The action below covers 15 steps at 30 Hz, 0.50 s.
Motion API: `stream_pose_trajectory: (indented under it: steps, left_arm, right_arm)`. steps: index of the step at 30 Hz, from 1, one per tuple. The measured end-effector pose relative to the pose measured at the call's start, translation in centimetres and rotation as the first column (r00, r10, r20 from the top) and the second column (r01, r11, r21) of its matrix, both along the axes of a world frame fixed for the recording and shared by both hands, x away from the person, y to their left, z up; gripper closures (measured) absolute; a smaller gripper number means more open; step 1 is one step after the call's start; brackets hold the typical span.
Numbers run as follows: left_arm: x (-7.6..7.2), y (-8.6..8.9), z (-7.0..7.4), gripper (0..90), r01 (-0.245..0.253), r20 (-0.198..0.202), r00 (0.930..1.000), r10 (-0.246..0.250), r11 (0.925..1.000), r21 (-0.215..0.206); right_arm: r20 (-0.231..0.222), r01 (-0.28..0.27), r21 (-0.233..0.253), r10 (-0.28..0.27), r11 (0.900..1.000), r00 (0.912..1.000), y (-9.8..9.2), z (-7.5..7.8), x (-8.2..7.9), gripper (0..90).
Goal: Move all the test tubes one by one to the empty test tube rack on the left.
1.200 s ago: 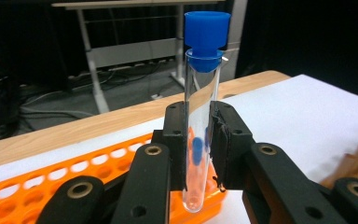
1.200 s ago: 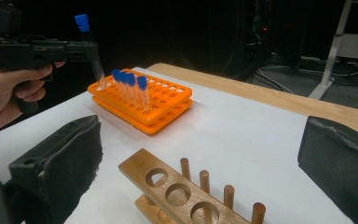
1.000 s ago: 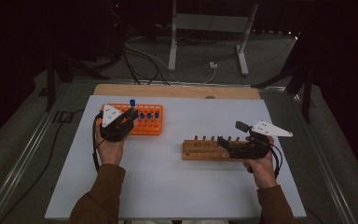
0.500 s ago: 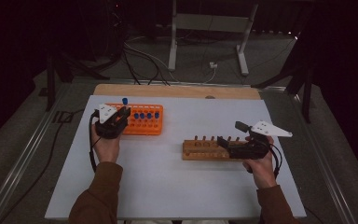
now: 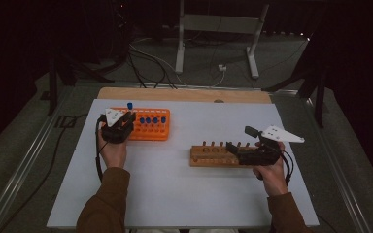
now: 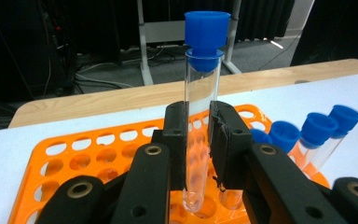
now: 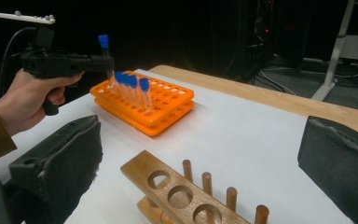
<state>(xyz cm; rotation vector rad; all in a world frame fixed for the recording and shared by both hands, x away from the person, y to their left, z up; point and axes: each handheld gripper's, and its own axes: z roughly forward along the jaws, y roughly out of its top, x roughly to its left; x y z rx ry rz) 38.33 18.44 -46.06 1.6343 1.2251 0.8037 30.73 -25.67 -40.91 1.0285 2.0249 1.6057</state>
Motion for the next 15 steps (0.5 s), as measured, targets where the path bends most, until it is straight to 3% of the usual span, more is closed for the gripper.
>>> stream_pose_trajectory:
  steps: [6,15]
  left_arm:
    - [0.2,-0.1,-0.9,78.2,-0.005,-0.015,0.9999,0.005,0.9999,-0.012]
    - [0.1,0.0,-1.3,78.2,-0.001,0.001,1.0000,0.001,0.9995,-0.033]
  right_arm:
    - [-0.001,0.000,0.003,0.000,1.000,1.0000,0.0,0.0,0.0,0.1]
    - [-0.002,-0.004,0.001,0.004,1.000,1.0000,0.2,-0.1,0.1,0.1]
